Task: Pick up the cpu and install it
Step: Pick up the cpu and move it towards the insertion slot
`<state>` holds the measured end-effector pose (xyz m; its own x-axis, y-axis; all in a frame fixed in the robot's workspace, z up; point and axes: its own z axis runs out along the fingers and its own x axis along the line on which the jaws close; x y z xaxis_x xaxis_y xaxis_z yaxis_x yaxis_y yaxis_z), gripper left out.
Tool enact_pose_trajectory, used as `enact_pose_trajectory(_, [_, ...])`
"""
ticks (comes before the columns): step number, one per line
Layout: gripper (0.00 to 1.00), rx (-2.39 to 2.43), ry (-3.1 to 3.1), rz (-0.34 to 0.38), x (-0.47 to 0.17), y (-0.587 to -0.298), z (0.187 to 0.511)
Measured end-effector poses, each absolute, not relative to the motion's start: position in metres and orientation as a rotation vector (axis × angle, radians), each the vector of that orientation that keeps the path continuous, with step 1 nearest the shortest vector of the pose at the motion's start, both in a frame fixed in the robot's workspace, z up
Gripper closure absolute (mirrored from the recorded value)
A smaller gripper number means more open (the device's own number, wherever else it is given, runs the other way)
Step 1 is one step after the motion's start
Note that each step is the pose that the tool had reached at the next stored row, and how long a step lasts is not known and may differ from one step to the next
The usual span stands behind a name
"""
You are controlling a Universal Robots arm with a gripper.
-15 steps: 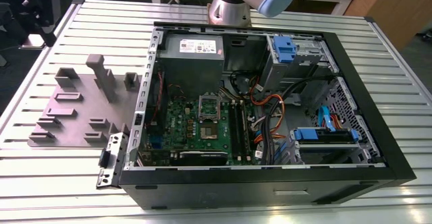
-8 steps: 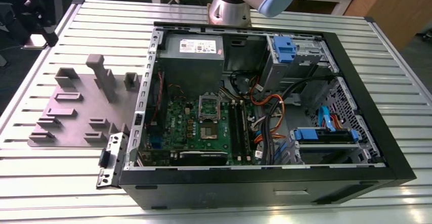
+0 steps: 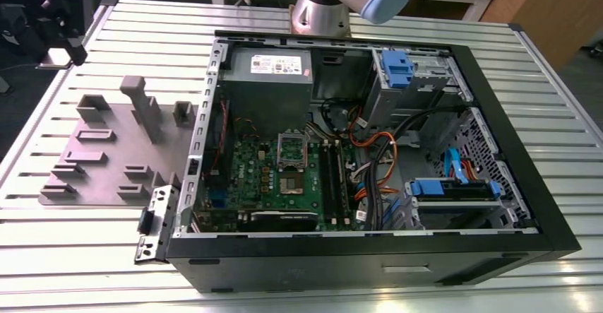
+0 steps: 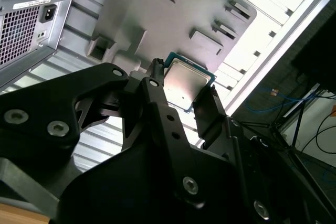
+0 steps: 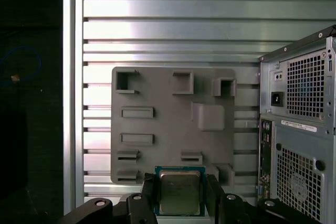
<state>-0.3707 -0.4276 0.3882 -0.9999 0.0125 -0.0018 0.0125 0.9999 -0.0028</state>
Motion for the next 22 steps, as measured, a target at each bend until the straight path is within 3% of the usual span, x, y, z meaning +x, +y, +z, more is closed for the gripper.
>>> enact_pose_trajectory(22, [0.53,0.02,3.14,-0.004,-0.3598,-0.4311,0.3881])
